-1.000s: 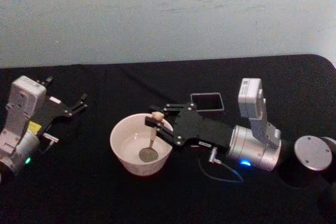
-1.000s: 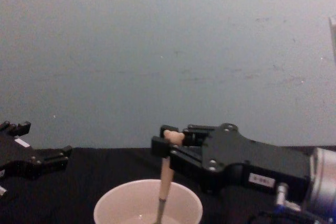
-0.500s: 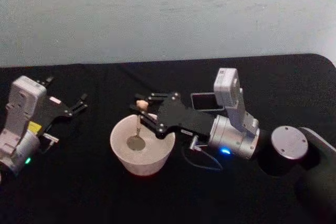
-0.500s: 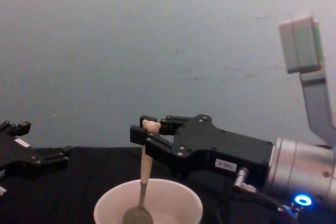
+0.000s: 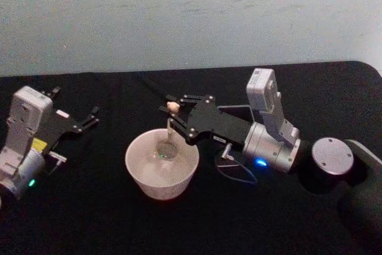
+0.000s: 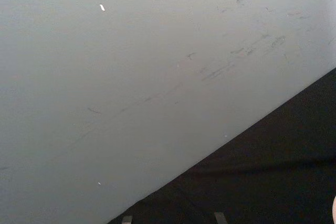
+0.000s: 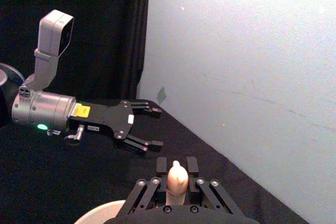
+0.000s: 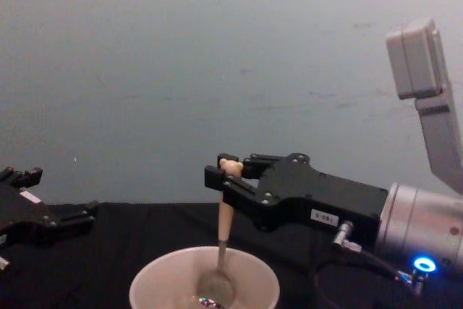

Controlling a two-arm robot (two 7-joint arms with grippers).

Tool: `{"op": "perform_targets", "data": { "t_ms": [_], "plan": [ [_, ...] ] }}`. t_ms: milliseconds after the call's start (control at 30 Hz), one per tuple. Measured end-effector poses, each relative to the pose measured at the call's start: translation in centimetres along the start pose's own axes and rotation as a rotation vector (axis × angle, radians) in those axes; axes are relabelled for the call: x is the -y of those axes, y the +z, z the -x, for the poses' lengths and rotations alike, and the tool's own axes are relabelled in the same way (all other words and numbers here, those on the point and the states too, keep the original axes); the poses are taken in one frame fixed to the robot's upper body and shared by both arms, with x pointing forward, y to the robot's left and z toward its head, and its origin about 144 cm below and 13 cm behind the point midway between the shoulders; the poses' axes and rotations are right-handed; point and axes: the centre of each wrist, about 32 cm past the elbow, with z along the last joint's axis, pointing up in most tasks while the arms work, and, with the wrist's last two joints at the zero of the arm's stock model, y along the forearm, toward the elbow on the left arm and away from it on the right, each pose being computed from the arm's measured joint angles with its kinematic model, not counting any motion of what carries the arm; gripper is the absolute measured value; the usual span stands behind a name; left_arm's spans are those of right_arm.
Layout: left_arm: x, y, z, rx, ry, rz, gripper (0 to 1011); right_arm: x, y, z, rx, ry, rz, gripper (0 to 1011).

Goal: Pick up the stirring spoon with one hand, stir inside the cup, then place it back in its original position.

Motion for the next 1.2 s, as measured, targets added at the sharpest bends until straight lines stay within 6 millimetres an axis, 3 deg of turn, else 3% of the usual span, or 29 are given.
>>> {"op": "perform_targets", "data": {
  "t_ms": [500,900,1200],
  "plan": [
    [0.0,0.0,0.0,0.0,0.0,0.0,1001,0.7,0.9,-0.2,0.012,0.003,-0.019,215],
    [0.0,0.0,0.0,0.0,0.0,0.0,1001,2.3,5.2,-1.1,0.022,-0.011,-0.121,215],
    [0.0,0.0,0.0,0.0,0.0,0.0,1001,4.8,8.2,-2.3,0.039,-0.028,-0.17,215]
  ]
}}
